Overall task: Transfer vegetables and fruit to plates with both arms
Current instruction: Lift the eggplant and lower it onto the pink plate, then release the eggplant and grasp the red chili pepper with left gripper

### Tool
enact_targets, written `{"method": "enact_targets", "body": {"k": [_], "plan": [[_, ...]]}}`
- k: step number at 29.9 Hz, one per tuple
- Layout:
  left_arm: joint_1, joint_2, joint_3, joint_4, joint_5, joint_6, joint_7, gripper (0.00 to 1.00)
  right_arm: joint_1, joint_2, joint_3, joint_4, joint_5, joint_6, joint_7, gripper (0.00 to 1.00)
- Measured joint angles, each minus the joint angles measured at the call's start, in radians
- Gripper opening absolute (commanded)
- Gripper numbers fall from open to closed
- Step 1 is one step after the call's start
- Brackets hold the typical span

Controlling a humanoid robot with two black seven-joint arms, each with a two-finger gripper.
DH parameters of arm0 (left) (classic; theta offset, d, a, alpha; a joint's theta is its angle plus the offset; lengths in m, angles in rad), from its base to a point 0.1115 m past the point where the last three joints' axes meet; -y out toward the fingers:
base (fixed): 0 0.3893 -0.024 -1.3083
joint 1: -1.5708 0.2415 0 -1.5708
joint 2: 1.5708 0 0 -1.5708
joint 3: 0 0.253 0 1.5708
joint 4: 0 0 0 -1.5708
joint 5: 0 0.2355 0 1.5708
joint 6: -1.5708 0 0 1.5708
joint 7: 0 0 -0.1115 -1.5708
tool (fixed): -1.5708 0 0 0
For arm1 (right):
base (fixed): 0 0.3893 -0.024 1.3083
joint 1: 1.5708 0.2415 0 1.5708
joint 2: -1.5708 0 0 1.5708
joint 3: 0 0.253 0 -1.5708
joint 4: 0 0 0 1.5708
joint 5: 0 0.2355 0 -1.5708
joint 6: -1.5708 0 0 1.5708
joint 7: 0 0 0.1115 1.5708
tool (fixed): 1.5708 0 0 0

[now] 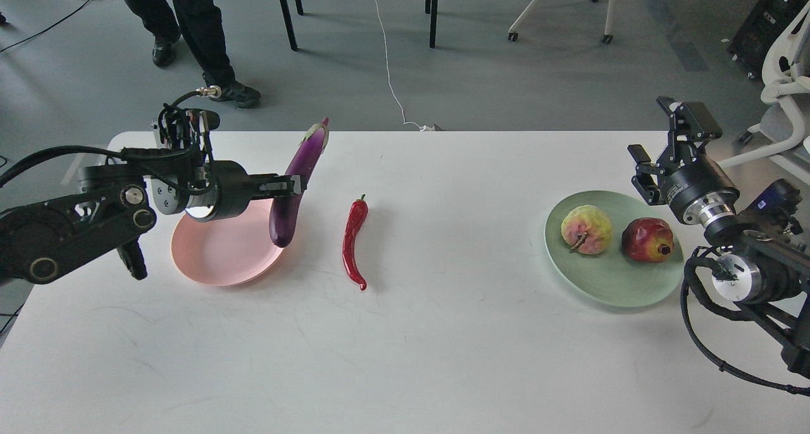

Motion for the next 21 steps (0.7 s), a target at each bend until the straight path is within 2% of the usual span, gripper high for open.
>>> {"method": "enact_targets", "body": {"k": [5,9,12,14,17,18,21], "plan": [[0.054,0.075,0.027,0.033,0.076,0.009,-0.088,0.13,0.000,0.002,0.000,0.001,0.000,0.000,0.000,0.97],[0.093,0.102,0.028,0.059,0.110,0.011,-0.121,0.27,0.002,0.002,-0.001,0.001,0.000,0.000,0.000,0.97],[0.113,0.108,0.029,0.062,0.116,0.011,-0.135,0.31,0.002,0.002,-0.001,0.001,0.000,0.000,0.000,0.97],[0.122,0.109,0.029,0.062,0.117,0.011,-0.139,0.47,0.002,0.002,-0.002,0.001,0.000,0.000,0.000,0.97],[0.127,0.112,0.029,0.065,0.117,0.011,-0.152,0.95,0.002,0.000,-0.002,0.002,0.000,0.001,0.000,0.97],[0.127,0.116,0.029,0.065,0.117,0.011,-0.161,1.00,0.002,-0.001,-0.002,0.003,0.000,0.002,0.000,0.97],[0.125,0.143,0.027,0.067,0.119,0.010,-0.198,1.00,0.001,-0.003,-0.002,0.003,0.000,0.003,0.000,0.97]]}}
